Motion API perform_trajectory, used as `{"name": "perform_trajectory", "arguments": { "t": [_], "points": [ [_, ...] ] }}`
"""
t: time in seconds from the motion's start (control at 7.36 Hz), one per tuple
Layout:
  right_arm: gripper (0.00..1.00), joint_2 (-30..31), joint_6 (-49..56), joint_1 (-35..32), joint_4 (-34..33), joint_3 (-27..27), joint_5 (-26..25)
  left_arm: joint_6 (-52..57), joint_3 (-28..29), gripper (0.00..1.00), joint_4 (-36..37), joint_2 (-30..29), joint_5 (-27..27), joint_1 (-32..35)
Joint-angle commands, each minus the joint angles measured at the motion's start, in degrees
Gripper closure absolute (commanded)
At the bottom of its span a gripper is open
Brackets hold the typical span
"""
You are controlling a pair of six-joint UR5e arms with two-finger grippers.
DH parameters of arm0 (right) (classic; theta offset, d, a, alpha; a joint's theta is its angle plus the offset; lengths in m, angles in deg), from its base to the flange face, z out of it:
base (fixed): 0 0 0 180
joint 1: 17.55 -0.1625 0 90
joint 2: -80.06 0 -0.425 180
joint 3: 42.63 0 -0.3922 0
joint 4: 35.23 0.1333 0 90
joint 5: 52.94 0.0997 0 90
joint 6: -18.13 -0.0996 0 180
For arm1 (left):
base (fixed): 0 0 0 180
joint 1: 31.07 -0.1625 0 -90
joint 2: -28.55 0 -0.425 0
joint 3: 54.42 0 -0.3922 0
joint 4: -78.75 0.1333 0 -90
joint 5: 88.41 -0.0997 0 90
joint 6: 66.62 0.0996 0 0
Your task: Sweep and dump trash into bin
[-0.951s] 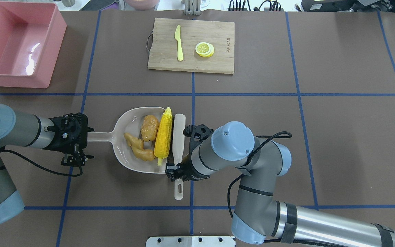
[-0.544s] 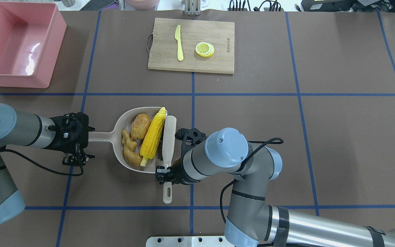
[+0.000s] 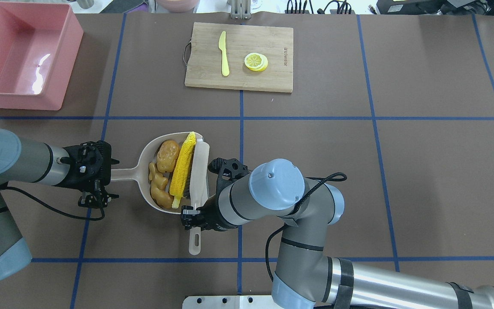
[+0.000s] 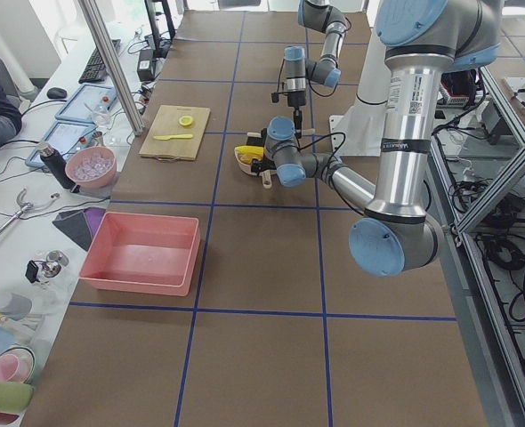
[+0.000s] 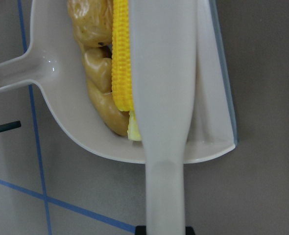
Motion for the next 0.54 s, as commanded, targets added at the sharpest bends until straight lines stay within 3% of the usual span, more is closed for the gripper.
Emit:
{"name": "perform_trajectory", "arguments": {
  "t": [0.0,0.27,0.41],
  "points": [
    [1.0,-0.02,-1.25,-0.92,-0.07,0.55,0.59,0.0,0.45,0.09,-0.38,-0.16,0.09,0.0],
    [1.0,0.77,-1.25,-1.98,-0.95,0.99,2.69,-0.17,0.8,0.09,-0.47,-0.16,-0.09,0.17],
    [1.0,0.77,-0.9,-3.55,-5.83,3.08,5.23,-2.7,0.8,0.09,-0.56,-0.07,-0.09,0.44]
  ]
}}
